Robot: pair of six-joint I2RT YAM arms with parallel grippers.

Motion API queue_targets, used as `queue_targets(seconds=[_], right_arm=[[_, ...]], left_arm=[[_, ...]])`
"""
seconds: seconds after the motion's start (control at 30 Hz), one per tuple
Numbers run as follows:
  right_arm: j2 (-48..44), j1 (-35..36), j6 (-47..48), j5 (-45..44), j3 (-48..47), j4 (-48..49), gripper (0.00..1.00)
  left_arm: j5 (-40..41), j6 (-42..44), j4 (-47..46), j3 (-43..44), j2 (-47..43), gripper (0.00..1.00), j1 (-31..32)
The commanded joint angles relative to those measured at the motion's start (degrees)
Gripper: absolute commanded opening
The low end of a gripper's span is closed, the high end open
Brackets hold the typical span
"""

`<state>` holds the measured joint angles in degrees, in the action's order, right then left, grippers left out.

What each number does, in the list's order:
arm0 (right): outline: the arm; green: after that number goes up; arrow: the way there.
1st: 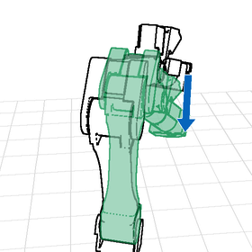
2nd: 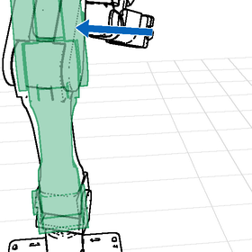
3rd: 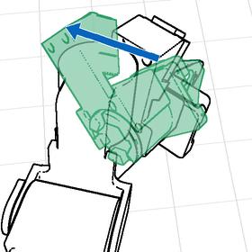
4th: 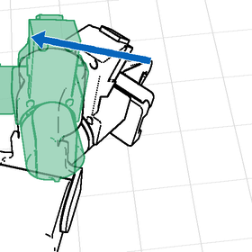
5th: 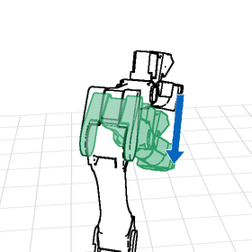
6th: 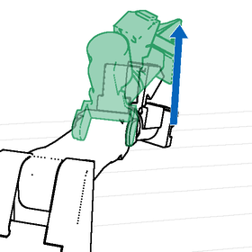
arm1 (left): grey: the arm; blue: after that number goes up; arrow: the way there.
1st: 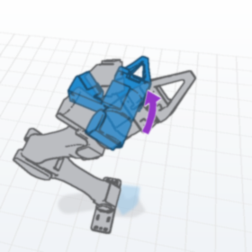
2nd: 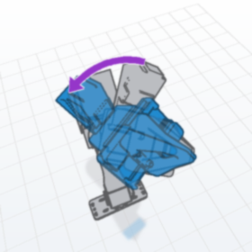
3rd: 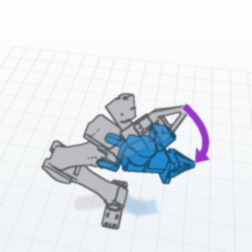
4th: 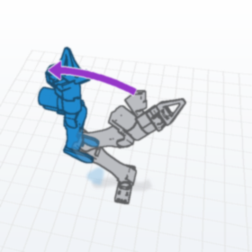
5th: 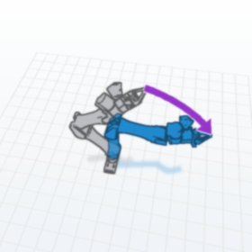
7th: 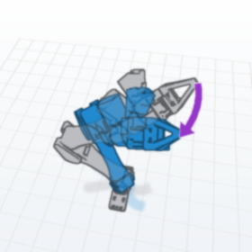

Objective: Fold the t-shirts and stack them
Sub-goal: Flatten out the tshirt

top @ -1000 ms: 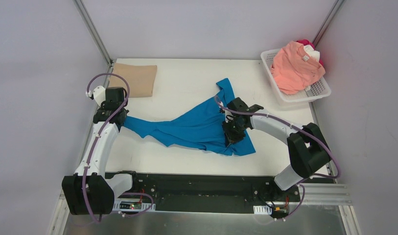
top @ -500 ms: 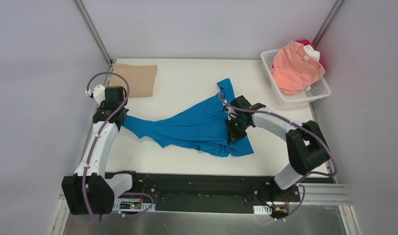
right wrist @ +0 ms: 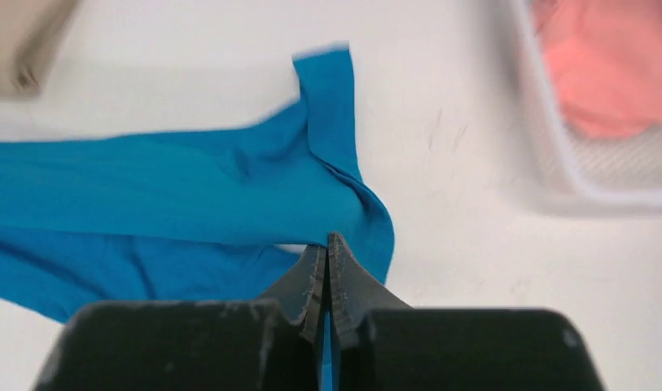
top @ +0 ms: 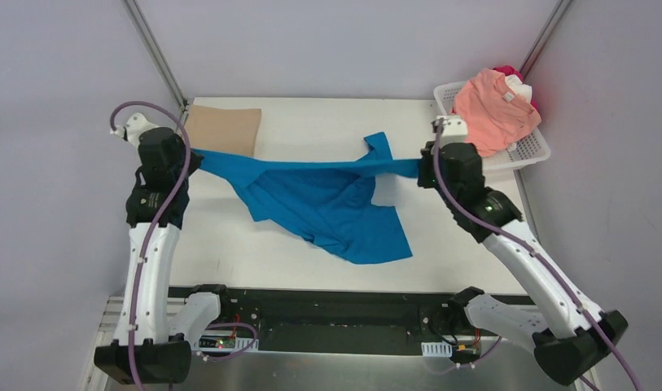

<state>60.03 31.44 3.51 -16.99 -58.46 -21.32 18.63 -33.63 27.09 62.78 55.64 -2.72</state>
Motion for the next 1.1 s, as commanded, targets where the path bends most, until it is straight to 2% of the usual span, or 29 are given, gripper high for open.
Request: queue_targets(seconds=[0.0, 0.17, 0.37, 0.5, 0.63, 0.77, 0.9, 1.07], right_arm=[[-7.59, 0.88, 5.92, -7.09, -8.80, 4.99, 0.00], [-13.04, 1.17, 9.88, 2.43, -21.48, 1.39, 0.00], [-15.64, 1.16, 10.25, 20.10, -37.30, -5.50, 0.00], [-14.73, 1.11, 10.36, 25.54, -47.27, -10.08, 0.00], [-14.36, 1.03, 10.25, 28.86, -51.89, -12.16, 0.00], [-14.27, 0.97, 10.58, 25.84, -51.62, -12.28, 0.00], [-14.22, 0.98, 11.96, 19.98, -48.25, -13.61, 0.00], [-14.39, 0.96, 13.41, 3.29, -37.64, -7.41, 0.00]], left_arm=[[-4.51, 1.17, -3.00, 9.53, -6.95, 0.00, -0.62], [-5.53, 1.46, -2.93, 19.43, -13.93, 0.00, -0.62], [-11.63, 2.02, -2.92, 31.65, -17.91, 0.00, -0.61], [-12.58, 3.37, -2.87, 39.37, -18.26, 0.00, -0.55], [-12.00, 4.79, -2.75, 46.12, -15.11, 0.00, -0.64], [-16.32, 4.29, -2.83, 49.95, -11.26, 0.00, -0.55], [-17.81, 4.44, -2.83, 49.21, -7.02, 0.00, -0.57], [-18.31, 5.50, -5.13, 42.43, -1.21, 0.00, -0.59]])
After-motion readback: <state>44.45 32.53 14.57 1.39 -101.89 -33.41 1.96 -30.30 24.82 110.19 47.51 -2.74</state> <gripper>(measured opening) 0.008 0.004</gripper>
